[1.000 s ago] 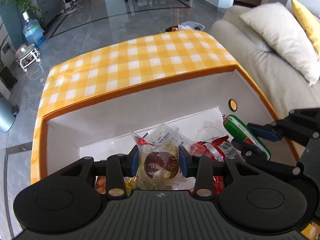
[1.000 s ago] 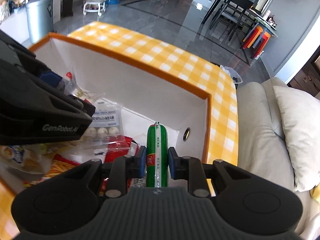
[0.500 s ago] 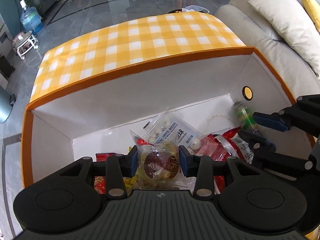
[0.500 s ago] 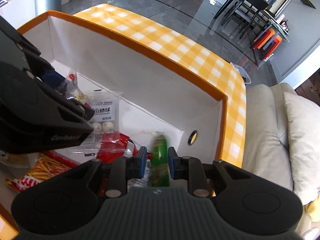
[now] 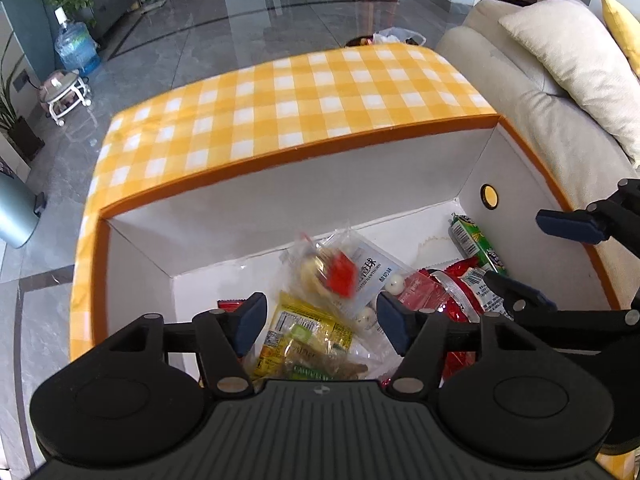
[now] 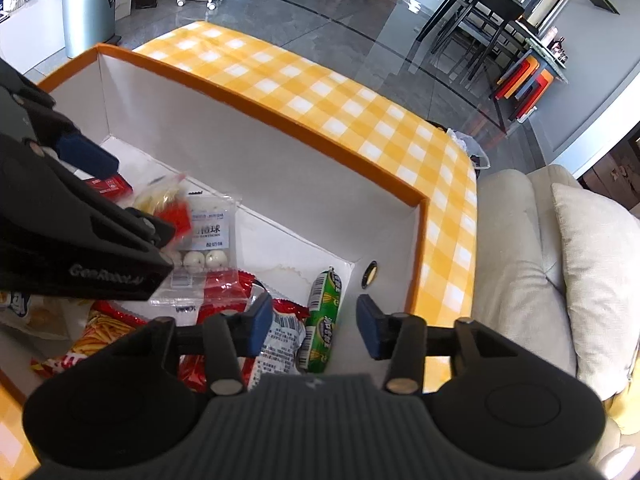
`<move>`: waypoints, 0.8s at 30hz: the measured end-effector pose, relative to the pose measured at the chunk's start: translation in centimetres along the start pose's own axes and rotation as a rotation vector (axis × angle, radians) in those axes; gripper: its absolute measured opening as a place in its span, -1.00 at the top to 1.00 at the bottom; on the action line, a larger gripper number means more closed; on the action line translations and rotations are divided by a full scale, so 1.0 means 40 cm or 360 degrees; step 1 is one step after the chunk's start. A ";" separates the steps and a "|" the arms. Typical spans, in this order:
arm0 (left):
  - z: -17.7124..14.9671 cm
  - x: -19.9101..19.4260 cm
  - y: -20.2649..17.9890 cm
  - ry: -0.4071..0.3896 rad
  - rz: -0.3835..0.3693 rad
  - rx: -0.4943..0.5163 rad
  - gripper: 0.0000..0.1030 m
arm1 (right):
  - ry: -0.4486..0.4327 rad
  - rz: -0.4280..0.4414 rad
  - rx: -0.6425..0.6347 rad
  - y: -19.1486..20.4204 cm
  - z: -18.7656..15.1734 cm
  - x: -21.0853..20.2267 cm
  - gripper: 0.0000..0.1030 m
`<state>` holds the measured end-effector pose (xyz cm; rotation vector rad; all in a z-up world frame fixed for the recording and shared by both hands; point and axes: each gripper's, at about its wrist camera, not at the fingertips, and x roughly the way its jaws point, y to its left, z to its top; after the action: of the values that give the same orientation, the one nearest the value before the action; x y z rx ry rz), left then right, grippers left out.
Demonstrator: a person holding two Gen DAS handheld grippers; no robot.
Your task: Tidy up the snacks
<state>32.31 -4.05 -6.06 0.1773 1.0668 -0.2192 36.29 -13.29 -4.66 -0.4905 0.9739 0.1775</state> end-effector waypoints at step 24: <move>-0.143 -0.258 0.034 -0.0462 0.0100 -0.0085 -0.62 | -0.0323 0.0024 0.0159 0.020 -0.086 -0.252 -0.68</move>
<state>23.03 -0.36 0.37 0.1259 0.7764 -0.1539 27.80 -13.49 1.83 -0.3656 0.7843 0.1874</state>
